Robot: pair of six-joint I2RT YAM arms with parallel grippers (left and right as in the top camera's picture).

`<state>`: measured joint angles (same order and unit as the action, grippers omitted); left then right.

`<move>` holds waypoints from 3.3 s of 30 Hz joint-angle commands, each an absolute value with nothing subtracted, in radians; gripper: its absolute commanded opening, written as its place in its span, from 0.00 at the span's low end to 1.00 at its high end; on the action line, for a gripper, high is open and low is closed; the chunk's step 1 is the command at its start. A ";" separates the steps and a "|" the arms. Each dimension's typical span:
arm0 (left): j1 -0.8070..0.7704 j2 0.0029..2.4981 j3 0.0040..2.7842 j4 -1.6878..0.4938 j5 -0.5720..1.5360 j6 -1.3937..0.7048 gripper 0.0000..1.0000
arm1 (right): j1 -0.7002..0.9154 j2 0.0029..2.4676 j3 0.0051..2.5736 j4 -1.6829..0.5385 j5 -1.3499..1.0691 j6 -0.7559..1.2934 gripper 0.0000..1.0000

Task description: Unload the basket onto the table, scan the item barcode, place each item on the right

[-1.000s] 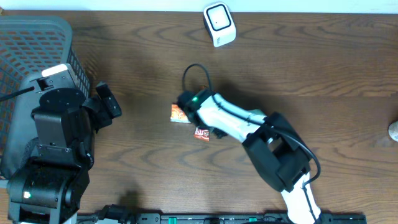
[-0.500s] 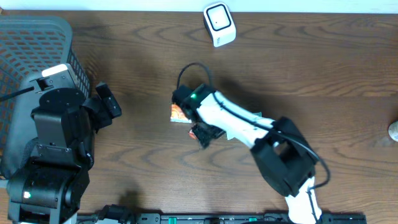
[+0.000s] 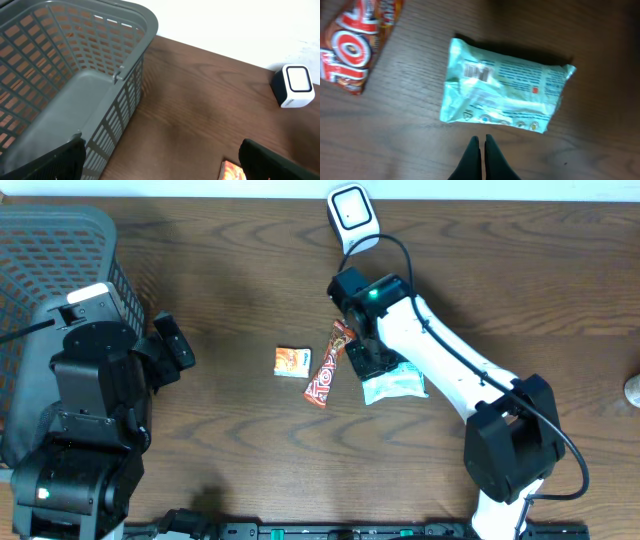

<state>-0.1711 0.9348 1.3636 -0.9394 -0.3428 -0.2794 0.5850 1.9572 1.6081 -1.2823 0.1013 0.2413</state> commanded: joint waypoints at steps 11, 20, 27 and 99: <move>-0.167 0.933 1.370 -0.942 -0.353 -0.263 0.98 | 0.494 1.964 1.600 -1.320 0.021 0.299 0.01; -0.167 0.933 1.370 -0.942 -0.353 -0.263 0.98 | 0.479 1.964 1.599 -1.307 0.014 0.256 0.01; -0.167 0.933 1.370 -0.942 -0.353 -0.263 0.98 | 0.461 1.963 1.600 -1.297 0.017 0.303 0.01; -0.167 0.933 1.370 -0.942 -0.353 -0.263 0.98 | 0.403 1.992 1.221 -0.712 -0.375 0.318 0.01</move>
<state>-0.1711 0.9348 1.3636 -0.9394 -0.3428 -0.2794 0.3958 1.9591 1.2537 -0.7212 -0.4030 0.2993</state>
